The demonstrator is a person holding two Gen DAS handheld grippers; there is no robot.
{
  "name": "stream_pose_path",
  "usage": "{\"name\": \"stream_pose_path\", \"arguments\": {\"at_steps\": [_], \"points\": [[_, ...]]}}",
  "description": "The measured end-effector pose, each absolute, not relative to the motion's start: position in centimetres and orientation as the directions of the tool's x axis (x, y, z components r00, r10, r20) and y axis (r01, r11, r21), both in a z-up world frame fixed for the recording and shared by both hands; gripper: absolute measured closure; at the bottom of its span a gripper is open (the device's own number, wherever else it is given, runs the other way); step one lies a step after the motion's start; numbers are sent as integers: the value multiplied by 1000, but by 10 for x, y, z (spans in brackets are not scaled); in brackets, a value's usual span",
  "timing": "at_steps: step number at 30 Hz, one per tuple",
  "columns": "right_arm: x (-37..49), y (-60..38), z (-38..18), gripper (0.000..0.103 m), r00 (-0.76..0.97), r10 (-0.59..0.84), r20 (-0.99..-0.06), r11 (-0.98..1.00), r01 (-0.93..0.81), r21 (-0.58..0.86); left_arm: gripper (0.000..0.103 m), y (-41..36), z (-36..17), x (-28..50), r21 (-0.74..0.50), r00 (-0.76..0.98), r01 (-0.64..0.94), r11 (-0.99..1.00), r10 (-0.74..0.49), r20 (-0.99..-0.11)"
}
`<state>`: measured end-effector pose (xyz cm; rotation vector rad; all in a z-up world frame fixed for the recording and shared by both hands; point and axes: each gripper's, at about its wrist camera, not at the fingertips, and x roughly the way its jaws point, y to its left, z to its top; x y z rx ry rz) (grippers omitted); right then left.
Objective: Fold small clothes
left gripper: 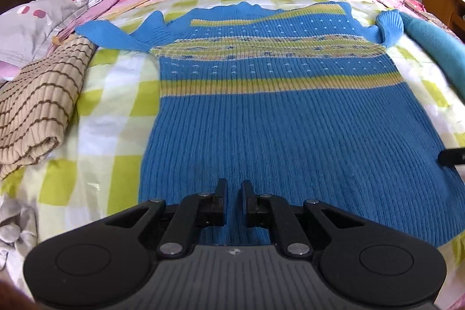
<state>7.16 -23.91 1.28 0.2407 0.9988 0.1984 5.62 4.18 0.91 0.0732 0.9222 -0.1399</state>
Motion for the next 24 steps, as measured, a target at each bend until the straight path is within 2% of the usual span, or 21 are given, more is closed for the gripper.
{"name": "stream_pose_path", "arguments": {"at_steps": [5, 12, 15, 24], "points": [[94, -246, 29, 87, 575, 234, -784, 965, -38, 260, 87, 30, 19, 77, -34, 622, 184, 982, -143, -770], [171, -267, 43, 87, 637, 146, -757, 974, 40, 222, 86, -2, 28, 131, -85, 643, 234, 969, -219, -734], [209, -278, 48, 81, 666, 99, -739, 975, 82, 205, 86, -19, 29, 155, -95, 652, 254, 962, -243, -718], [307, -297, 45, 79, 711, -64, -701, 977, 189, 103, 79, -45, 17, 208, -81, 686, 229, 970, -220, -693]]}}
